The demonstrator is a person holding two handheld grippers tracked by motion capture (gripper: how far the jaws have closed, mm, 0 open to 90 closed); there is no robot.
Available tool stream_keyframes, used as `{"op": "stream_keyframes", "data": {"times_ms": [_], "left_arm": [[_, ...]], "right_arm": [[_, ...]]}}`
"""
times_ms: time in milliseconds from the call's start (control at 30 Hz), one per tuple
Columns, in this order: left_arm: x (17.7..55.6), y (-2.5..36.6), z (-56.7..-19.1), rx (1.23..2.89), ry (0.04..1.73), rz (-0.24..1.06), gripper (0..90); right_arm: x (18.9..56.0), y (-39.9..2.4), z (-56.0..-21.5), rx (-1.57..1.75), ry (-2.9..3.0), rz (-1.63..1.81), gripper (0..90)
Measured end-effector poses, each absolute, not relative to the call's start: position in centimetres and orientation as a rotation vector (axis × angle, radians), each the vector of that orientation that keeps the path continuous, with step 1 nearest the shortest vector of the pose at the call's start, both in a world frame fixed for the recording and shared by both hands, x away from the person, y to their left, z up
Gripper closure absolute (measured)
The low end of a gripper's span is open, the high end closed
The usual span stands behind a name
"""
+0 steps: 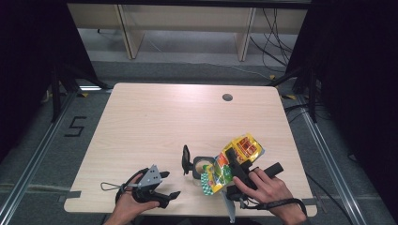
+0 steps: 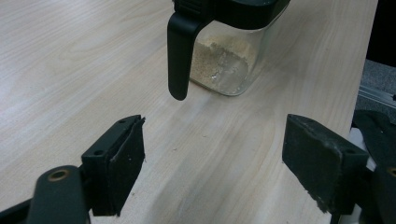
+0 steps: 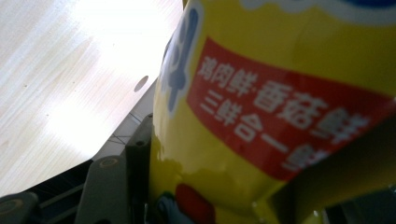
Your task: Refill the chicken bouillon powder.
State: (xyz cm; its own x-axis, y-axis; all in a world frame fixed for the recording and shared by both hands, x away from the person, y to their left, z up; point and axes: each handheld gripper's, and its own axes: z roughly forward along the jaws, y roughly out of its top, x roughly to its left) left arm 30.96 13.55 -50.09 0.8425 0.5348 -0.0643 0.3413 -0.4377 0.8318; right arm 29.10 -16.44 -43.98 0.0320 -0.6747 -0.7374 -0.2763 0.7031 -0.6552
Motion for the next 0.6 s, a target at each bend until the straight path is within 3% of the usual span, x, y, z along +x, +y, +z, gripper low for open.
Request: {"op": "stream_keyframes", "data": {"times_ms": [600], "left_arm": [[31.01,13.58,-50.08,2.073,0.641,0.261,20.7]], "right_arm": [[29.07,-16.53,-43.99,-0.792,1.551,-0.329,42.6]]}}
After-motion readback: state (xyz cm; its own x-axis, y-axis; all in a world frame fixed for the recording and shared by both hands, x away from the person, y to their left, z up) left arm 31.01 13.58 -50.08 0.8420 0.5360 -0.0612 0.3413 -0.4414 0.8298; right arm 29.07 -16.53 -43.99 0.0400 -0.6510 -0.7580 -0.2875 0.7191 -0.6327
